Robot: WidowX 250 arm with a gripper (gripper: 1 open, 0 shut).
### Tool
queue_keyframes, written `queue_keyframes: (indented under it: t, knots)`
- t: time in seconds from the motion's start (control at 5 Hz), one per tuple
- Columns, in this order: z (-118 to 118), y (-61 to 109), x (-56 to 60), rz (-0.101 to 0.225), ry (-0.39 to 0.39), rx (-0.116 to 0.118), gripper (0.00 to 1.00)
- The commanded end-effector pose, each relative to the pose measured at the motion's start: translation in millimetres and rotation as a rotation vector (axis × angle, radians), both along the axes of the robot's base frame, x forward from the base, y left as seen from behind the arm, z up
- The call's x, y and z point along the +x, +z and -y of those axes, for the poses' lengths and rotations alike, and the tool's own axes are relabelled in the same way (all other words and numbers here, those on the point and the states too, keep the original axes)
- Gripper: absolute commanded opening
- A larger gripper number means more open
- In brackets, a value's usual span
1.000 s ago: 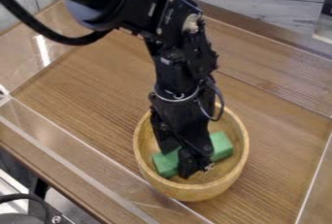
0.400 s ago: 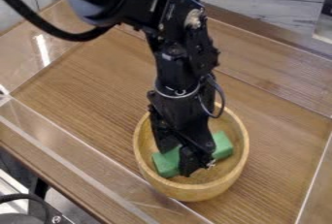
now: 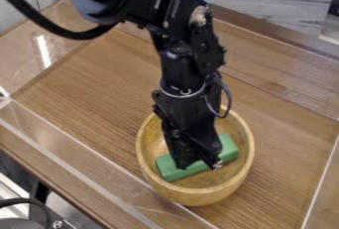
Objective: Remove the green block from inside the brown bowl and put it on the table
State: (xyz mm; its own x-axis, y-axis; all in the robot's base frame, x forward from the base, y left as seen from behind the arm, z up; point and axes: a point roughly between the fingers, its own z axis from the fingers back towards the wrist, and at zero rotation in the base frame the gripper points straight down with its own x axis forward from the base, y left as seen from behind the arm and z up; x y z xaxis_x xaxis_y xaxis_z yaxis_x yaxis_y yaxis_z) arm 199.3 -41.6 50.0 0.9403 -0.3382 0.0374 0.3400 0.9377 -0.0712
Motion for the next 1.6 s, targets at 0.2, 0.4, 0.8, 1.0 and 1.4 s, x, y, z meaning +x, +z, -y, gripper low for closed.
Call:
queue_keyframes:
  t: [0.2,0.4,0.8,1.0,1.4]
  knots:
    - [2,15.1,10.1,0.055,0.037,-0.018,1.00]
    - [2,15.2,11.0,0.057,0.035,-0.021,0.00]
    - [0,25.2,9.4,0.045,0.048,-0.021,0.00]
    - [-2,30.3,8.7,0.043,0.057,-0.020,0.00]
    - [-4,37.6,7.4,0.039,0.061,-0.018,0.00]
